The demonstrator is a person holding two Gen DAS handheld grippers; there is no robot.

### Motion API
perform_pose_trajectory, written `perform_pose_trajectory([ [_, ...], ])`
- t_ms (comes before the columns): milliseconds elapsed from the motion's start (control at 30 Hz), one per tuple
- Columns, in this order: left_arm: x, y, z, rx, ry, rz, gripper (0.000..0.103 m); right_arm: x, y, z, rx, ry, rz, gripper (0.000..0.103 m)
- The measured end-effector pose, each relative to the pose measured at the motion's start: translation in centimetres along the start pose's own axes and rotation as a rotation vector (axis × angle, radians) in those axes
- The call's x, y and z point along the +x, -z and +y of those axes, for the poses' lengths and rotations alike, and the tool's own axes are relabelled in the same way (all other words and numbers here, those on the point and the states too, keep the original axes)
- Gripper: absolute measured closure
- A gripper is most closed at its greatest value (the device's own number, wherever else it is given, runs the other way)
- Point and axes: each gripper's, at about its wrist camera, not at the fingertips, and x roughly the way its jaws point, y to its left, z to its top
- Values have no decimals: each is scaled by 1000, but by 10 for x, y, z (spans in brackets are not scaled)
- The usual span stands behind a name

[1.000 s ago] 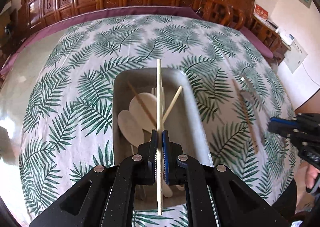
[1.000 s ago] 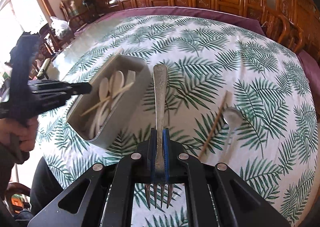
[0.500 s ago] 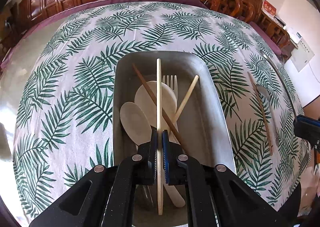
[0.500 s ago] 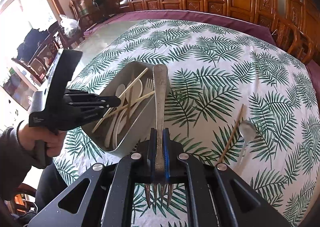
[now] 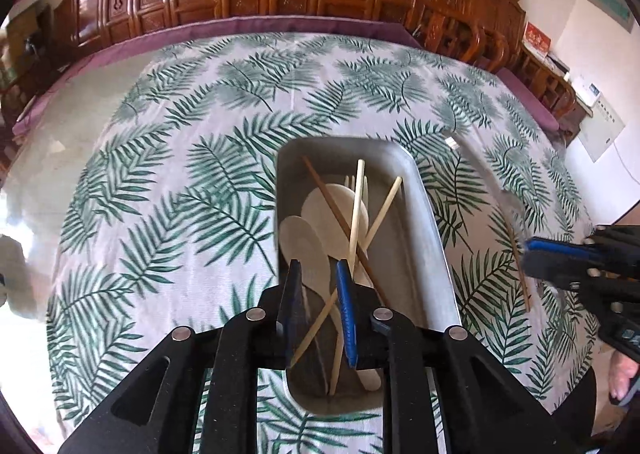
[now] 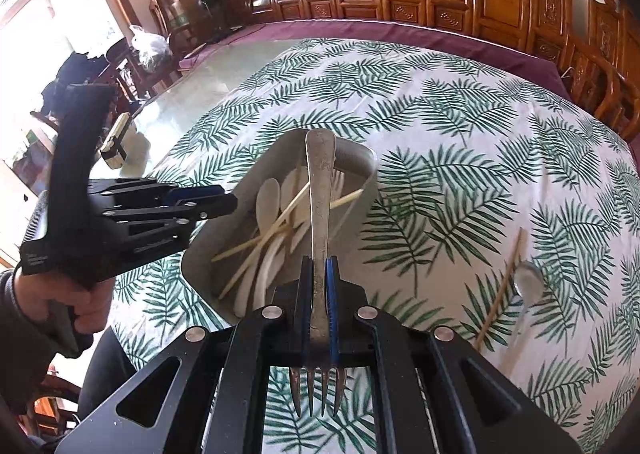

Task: Organize utensils
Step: 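Lower the metal fork into the grey tray and open the right tool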

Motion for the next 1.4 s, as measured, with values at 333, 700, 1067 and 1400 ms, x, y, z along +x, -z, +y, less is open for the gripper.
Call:
perform_pose_trajectory([
  [333,-34,-1,23,-30,-13,-64,81,24,-16,29,-5,-23,8,95],
  [700,-54,6,46,-54,-37,-94,74,56,-25,43,65,-54,29,95],
  [1067,-64,13,56,-68,-39,-106,71,86,-21,30,184,-1,45,95],
  [1400,-65,14,52,-65,-39,-103,71,89,-16,21,185,-11,44,95],
])
